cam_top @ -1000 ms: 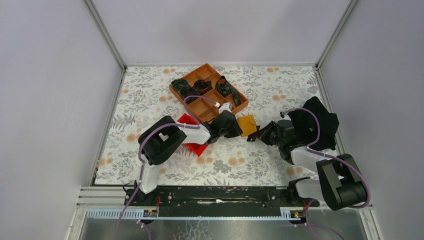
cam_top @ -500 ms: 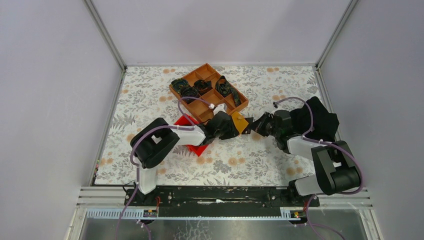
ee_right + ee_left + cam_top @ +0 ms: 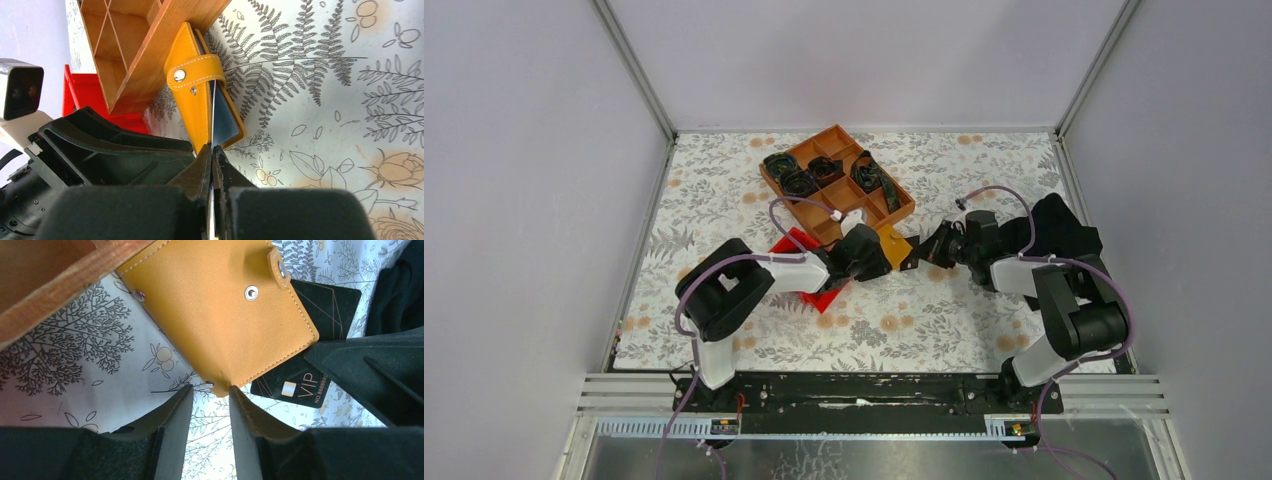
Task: Put the credit cards into the card holder
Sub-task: Open the card holder at the center of the board.
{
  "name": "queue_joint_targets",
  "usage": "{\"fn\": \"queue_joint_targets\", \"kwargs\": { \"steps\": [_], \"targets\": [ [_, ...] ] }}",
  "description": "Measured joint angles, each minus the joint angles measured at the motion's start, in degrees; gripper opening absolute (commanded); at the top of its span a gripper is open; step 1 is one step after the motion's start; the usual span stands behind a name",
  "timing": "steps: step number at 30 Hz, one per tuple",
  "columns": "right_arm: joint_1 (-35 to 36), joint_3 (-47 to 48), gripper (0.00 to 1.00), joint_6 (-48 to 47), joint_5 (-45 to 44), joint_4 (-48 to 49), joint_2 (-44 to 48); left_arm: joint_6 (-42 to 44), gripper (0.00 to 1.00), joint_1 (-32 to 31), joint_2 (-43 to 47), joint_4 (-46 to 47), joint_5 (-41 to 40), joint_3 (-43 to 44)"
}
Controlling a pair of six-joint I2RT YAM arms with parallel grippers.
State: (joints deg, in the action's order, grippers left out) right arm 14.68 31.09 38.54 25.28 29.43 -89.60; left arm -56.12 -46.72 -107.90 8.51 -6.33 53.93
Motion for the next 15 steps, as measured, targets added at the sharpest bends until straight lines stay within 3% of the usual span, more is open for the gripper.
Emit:
{"fn": "queue_joint_targets", "kwargs": {
  "steps": [15],
  "targets": [
    [0.00, 1.05, 0.00, 0.17, 4.68, 1.84, -1.46, -4.22, 0.35, 0.20, 3.13, -4.00, -5.01, -2.67]
  ]
}}
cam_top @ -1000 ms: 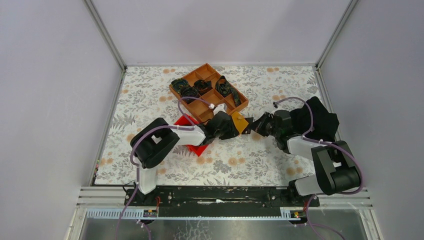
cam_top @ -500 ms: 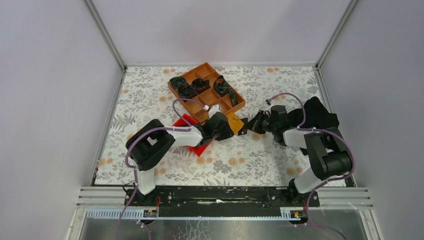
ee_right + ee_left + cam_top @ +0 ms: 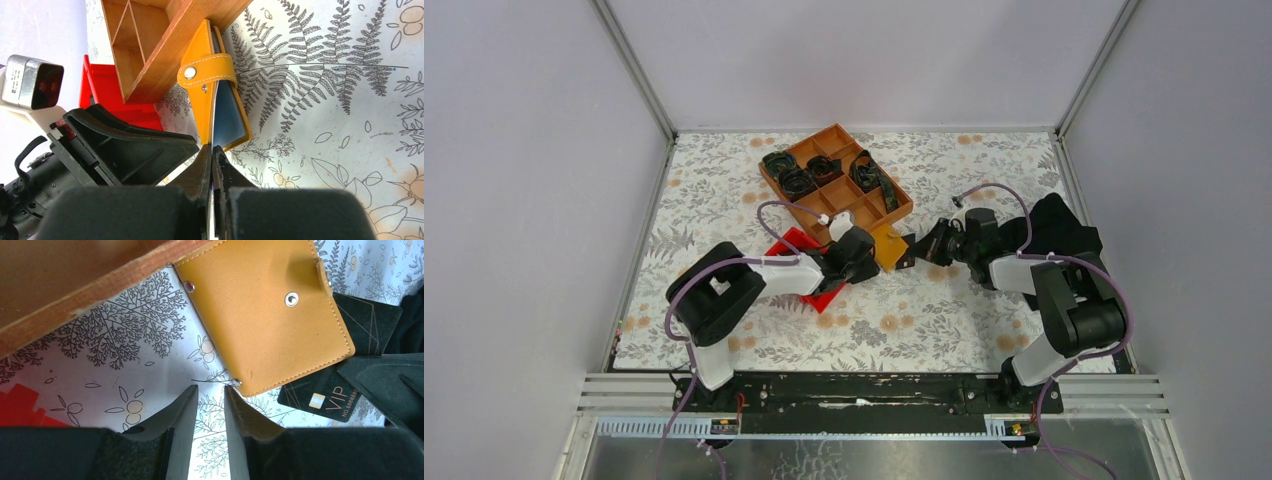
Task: Put the credit cards into the card holder
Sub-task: Open the card holder at the center of the board.
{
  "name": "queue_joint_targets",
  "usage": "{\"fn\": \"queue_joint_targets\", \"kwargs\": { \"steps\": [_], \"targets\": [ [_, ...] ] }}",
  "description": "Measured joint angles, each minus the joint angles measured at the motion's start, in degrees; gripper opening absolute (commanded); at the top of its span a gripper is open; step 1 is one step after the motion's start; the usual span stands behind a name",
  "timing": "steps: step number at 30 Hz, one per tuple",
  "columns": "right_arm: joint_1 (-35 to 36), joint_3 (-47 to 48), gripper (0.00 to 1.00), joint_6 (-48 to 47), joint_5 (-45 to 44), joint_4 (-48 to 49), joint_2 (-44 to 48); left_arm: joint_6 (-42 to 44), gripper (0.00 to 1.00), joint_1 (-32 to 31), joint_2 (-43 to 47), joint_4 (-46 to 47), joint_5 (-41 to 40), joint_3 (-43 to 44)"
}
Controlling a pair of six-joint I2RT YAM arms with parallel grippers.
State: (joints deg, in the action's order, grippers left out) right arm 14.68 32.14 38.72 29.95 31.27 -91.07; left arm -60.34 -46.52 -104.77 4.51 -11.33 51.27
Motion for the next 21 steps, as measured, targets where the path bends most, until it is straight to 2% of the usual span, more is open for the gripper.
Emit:
{"fn": "queue_joint_targets", "kwargs": {
  "steps": [11, 21],
  "targets": [
    [0.02, 1.88, 0.00, 0.55, 2.58, 1.53, -0.98, -0.74, 0.35, -0.35, -1.18, -4.42, -1.92, 2.82],
    [3.91, 7.93, 0.00, -5.51, 1.31, -4.11, -1.31, -0.33, 0.41, -0.33, -3.43, -4.70, -5.84, 5.51]
  ]
}}
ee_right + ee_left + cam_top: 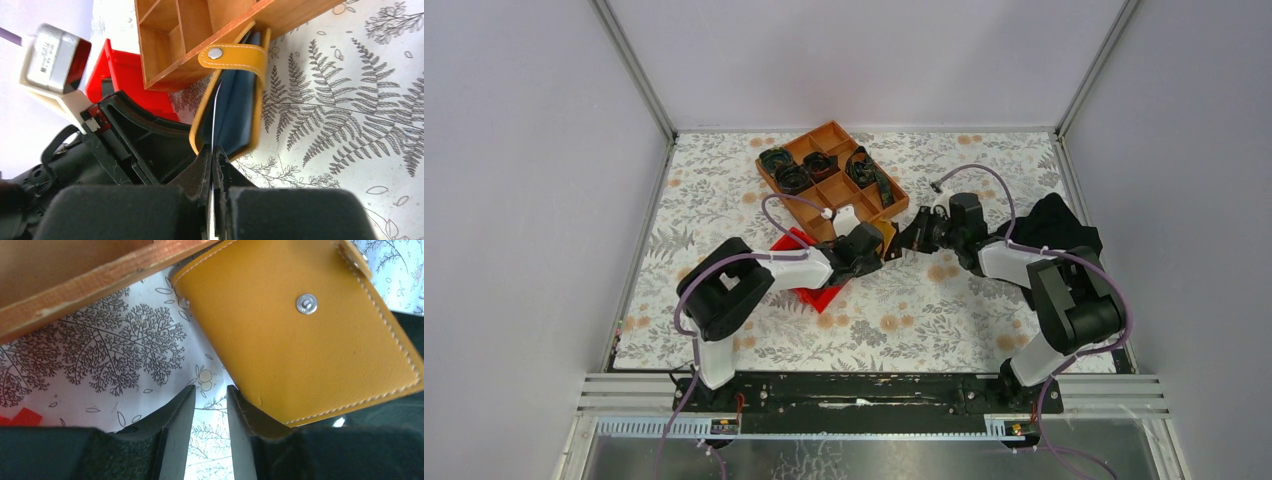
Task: Put the credit cards into the card holder
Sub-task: Open the card holder at the center of the board.
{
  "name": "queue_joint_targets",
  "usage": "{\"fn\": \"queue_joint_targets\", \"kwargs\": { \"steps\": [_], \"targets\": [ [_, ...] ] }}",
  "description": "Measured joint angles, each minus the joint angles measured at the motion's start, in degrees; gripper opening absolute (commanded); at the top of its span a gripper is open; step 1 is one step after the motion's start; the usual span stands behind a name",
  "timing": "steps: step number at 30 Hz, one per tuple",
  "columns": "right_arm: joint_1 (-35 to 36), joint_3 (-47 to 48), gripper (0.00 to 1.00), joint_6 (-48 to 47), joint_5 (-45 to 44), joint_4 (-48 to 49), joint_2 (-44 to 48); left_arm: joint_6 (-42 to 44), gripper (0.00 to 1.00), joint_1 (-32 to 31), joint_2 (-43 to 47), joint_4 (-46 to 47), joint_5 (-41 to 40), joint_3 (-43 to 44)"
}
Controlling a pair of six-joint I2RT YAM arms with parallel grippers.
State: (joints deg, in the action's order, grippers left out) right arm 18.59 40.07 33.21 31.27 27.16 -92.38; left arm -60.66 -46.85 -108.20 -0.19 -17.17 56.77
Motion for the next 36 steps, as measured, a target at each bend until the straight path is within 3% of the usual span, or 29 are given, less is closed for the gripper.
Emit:
{"fn": "queue_joint_targets", "kwargs": {
  "steps": [18, 36],
  "targets": [
    [9.46, 9.84, 0.00, -16.50, -12.90, -19.54, -2.67, 2.78, 0.44, -0.02, -1.07, 1.11, -1.92, 0.87],
    [19.26, 23.04, 0.00, -29.49, -31.76, -35.26, -8.55, 7.96, 0.47, -0.02, -1.29, 5.31, -1.11, -0.35]
  ]
}}
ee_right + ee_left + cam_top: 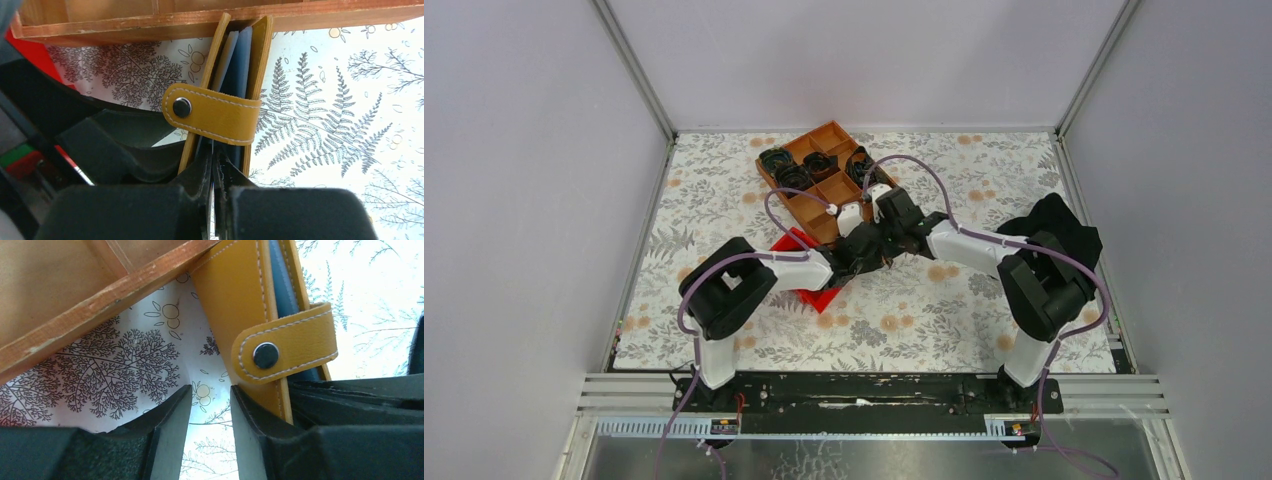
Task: Put the credit cards into the card holder
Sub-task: Open the card holder at the center of the board.
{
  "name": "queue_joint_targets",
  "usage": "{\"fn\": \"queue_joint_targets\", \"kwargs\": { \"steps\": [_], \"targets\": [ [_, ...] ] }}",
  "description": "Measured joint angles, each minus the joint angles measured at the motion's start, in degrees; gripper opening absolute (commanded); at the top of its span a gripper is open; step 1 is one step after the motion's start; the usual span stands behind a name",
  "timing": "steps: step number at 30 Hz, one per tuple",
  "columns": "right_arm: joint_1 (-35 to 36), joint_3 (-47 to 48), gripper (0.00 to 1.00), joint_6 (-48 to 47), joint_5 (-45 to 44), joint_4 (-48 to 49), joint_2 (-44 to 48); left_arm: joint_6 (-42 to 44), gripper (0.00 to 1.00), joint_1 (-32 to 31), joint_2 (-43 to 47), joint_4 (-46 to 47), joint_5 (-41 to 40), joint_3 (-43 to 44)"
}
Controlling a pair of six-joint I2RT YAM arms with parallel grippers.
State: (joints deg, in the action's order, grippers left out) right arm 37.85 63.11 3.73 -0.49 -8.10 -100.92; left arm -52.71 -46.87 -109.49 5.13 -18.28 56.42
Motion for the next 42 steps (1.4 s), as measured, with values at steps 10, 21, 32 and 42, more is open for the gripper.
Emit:
{"fn": "queue_joint_targets", "kwargs": {
  "steps": [10, 21, 32, 42],
  "targets": [
    [3.89, 2.67, 0.00, -2.32, -6.78, -1.95, -2.60, -0.50, 0.47, 0.42, 5.57, -0.59, 0.28, -5.05],
    [4.50, 2.67, 0.00, -1.92, -8.41, -1.73, -2.75, -1.18, 0.48, 0.50, 13.60, -16.20, -0.28, -7.39],
    [4.35, 2.32, 0.00, 1.42, -3.87, -0.57, -2.84, -3.06, 0.48, 0.81, 16.00, -23.47, 0.11, -7.30],
    [3.78, 3.10, 0.00, 5.90, -1.31, -0.70, -3.52, -4.72, 0.49, 0.81, 17.70, -25.09, 0.50, -7.69]
  ]
}}
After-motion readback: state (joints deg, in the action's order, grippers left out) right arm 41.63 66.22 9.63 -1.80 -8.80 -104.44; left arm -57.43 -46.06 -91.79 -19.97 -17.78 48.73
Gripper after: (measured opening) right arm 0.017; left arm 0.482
